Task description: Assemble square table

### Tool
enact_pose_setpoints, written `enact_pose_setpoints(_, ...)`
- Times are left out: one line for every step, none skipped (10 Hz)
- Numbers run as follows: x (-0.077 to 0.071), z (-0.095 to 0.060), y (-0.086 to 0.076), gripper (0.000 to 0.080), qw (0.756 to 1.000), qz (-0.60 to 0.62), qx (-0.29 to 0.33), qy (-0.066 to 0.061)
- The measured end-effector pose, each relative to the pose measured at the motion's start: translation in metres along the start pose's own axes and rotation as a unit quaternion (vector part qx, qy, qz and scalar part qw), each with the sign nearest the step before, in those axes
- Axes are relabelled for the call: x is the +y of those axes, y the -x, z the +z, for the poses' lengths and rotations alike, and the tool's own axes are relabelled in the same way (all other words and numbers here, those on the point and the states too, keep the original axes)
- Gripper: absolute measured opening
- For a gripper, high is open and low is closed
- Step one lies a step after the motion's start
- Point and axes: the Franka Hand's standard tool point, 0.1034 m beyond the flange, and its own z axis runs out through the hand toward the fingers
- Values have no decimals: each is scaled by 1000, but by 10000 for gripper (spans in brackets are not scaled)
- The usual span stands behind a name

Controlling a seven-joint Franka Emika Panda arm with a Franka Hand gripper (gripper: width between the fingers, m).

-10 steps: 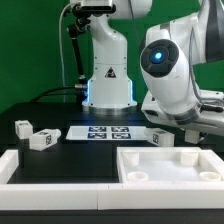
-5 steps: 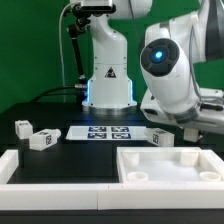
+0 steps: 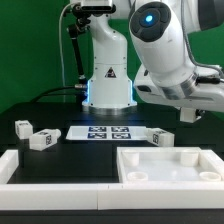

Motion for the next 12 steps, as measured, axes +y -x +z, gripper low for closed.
enact_pose_setpoints(4,-10,-6,286,999,-17,49,6)
enact_pose_setpoints(7,-45,-8,286,996,-41,74,18)
enact_pose_setpoints(-2,-87,-19,287,989,-66,128,22)
enact_pose_setpoints(-9,-106,-21,287,983,-88,159,32)
enact_pose_setpoints(-14,-100,-24,287,976,-86,200,19)
enact_pose_setpoints(-12,-94,-20,287,970,-91,225,16)
enact_pose_setpoints(-16,-96,-20,287,964,-92,249,8)
enact_pose_setpoints(-21,-99,-23,287,954,-102,281,-3)
enact_pose_setpoints(-25,-114,-30,287,946,-114,303,-12)
enact_pose_setpoints(-37,-145,-37,287,929,-139,343,-13)
enact_pose_setpoints(-51,-174,-34,287,910,-167,379,0)
enact_pose_setpoints(-58,-187,-28,287,899,-176,401,5)
